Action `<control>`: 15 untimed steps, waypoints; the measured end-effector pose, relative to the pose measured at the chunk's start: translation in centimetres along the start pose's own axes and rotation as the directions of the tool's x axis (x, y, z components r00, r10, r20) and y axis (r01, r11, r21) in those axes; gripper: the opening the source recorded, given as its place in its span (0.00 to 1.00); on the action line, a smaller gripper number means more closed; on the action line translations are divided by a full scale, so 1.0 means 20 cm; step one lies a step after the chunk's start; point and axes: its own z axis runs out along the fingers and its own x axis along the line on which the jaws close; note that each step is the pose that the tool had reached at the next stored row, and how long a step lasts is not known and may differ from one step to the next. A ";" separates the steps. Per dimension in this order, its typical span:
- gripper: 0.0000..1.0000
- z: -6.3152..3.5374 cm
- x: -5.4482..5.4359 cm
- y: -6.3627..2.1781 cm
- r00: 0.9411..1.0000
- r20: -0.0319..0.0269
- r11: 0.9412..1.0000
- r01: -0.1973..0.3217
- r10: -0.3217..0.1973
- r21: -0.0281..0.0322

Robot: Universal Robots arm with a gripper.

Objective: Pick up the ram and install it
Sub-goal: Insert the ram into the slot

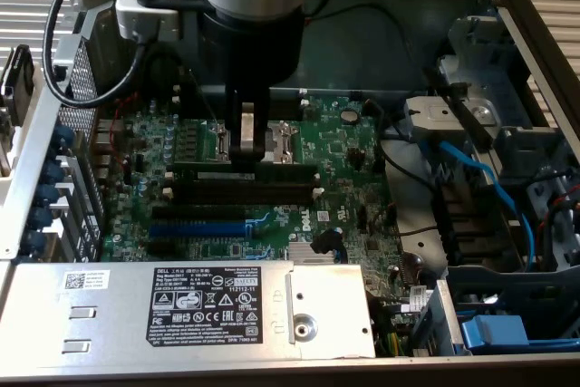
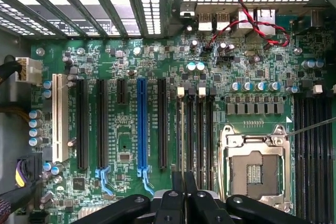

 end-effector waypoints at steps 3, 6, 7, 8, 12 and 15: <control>0.12 0.000 0.00 0.000 1.000 0.000 1.000 0.001 -0.001 -0.002; 0.12 0.002 0.00 0.000 1.000 0.001 1.000 0.003 -0.003 -0.003; 0.12 0.003 0.00 0.000 1.000 0.000 1.000 0.005 -0.005 -0.004; 0.12 0.003 0.00 0.000 1.000 0.001 1.000 0.006 -0.006 -0.004; 0.12 0.004 0.00 0.000 1.000 0.002 1.000 0.012 -0.012 -0.004; 0.12 0.003 0.00 0.000 1.000 0.003 1.000 0.012 -0.012 -0.004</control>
